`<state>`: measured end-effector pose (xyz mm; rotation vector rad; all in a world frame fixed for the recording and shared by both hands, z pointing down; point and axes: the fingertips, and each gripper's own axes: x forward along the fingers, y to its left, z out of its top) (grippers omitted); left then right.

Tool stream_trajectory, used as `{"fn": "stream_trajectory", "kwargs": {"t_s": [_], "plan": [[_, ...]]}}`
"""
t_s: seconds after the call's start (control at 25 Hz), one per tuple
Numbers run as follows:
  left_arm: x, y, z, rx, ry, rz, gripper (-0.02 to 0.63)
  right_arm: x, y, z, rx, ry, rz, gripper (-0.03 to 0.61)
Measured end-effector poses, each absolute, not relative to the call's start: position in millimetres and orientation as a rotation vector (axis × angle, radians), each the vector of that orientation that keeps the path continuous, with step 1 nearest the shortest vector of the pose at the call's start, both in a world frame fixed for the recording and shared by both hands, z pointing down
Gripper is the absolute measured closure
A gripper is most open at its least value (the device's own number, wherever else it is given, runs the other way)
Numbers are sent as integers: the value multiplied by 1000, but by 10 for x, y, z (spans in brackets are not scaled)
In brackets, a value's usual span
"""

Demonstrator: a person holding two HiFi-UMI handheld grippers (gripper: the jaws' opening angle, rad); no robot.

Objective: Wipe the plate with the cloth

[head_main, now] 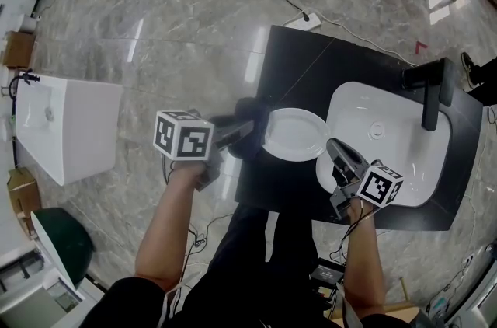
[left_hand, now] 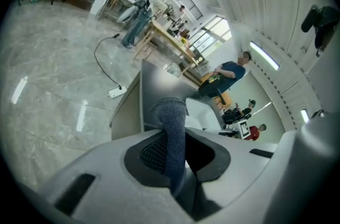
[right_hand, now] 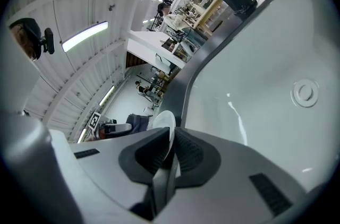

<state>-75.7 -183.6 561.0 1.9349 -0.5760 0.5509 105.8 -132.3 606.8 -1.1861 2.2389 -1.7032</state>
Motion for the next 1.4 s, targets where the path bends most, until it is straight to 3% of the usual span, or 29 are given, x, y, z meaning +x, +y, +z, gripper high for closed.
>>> {"fn": "stream_trajectory", "kwargs": {"t_s": [0.24, 0.56, 0.8, 1.4], "plan": [[96, -1700, 5284, 1937, -362, 305, 560, 1064, -1322, 6065, -1189, 2232, -1705, 554], [719, -1544, 5747, 1941, -261, 499, 560, 1062, -1325, 6061, -1189, 2221, -1696, 557], [380, -1656, 5857, 1986, -354, 635, 560, 1058, -1301, 6078, -1185, 2216, -1702, 557], [-1104, -1833, 5758, 1931, -663, 621, 560, 1041, -1328, 6075, -1205, 2225, -1691, 555]]}}
